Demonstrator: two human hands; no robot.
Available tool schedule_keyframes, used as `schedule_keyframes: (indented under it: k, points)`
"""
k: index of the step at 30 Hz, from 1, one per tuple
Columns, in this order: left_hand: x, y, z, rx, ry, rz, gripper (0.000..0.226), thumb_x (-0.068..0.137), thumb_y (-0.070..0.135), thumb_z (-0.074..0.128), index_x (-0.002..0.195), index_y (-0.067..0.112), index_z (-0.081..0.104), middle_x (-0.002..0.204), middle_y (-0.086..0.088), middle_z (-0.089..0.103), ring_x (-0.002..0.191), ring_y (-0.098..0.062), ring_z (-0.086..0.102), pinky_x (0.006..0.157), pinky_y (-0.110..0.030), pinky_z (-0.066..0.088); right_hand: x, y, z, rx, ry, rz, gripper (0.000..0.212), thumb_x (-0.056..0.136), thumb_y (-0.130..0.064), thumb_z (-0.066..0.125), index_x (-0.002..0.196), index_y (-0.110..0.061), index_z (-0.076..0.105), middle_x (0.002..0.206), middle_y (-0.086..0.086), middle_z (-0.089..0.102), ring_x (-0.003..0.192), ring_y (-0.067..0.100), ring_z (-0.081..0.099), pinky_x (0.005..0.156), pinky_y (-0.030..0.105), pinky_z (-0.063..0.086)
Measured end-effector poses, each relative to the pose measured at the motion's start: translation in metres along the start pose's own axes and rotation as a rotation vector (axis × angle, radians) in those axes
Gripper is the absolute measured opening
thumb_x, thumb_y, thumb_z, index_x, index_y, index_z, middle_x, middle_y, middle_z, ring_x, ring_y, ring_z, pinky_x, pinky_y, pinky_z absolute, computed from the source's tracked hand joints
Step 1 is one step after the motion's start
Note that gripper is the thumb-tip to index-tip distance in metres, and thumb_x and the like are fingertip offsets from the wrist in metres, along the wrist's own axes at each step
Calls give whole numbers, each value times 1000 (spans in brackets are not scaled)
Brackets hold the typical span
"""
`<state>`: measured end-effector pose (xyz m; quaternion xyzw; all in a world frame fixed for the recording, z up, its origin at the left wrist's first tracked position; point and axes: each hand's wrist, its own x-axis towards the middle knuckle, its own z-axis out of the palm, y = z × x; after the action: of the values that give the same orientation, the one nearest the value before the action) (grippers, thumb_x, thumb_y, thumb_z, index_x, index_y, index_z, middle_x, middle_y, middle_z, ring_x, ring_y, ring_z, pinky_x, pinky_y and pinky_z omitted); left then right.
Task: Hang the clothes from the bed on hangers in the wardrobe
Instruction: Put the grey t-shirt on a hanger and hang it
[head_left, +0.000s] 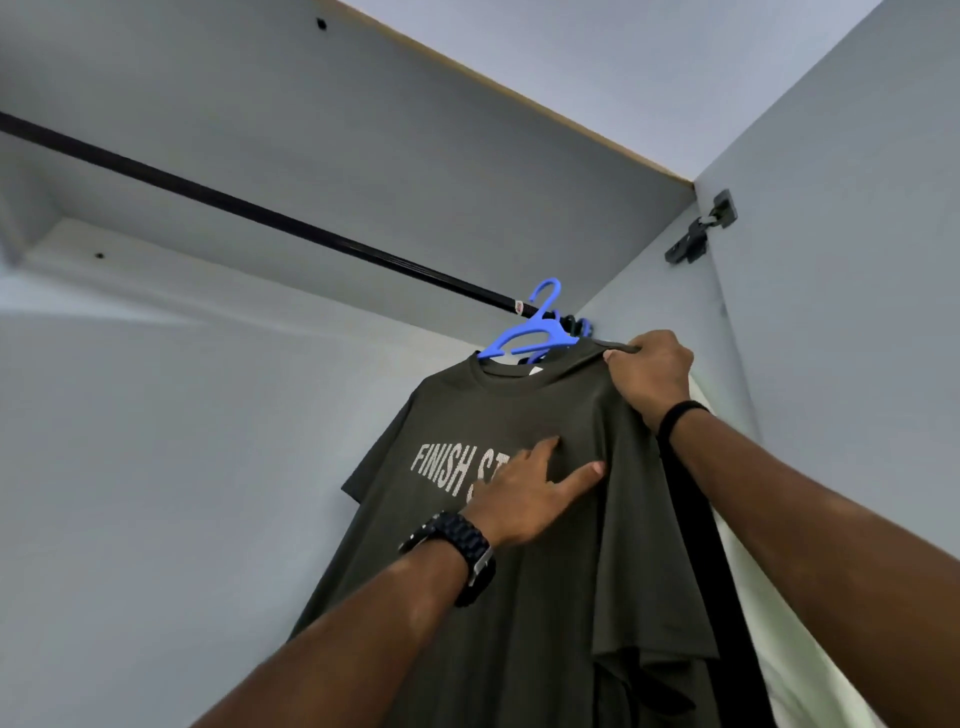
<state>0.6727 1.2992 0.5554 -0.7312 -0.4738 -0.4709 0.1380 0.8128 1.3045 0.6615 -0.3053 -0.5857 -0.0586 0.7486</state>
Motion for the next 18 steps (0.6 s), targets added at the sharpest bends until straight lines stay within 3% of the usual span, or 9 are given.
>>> schedule_keyframes:
  k: [3,6,9,12,15,18]
  points:
    - [22,-27,9,-84,-6,97,86,80,71,54,149,28,24,151,1,35,134,-16,40,112,-41,34,18,7,26,-42,32,-4,19,87,-13,58,88,5,63,83,11,52,78,28,49,69,24,37]
    - [48,-55,13,-38,26,194,83,80,42,71,148,26,25,146,0,41,132,-15,41,110,-36,36,36,7,52,-75,74,-32,19,88,-11,57,93,5,64,86,11,51,78,25,44,71,24,37]
    - [69,-73,21,-59,60,243,68,84,28,68,142,21,34,137,-3,48,127,-18,45,107,-36,38,51,6,72,-95,103,-35,18,88,-10,55,94,5,63,89,12,52,76,26,43,70,25,37]
    - [86,-85,28,-17,92,291,40,89,18,60,125,8,45,121,-13,54,114,-28,51,98,-40,42,64,6,89,-115,145,-30,9,87,-6,52,80,0,54,90,13,51,75,29,45,69,27,38]
    - [102,-96,32,23,108,303,34,92,13,55,123,4,44,120,-17,52,113,-31,50,97,-40,41,77,11,108,-129,181,-73,28,87,-4,51,64,-9,37,89,12,47,76,31,45,69,27,37]
    - [112,-103,33,63,87,296,34,92,15,55,122,4,43,122,-18,52,115,-31,50,99,-39,40,84,15,124,-157,139,-120,17,89,-7,53,73,-2,47,92,16,49,85,37,54,70,29,39]
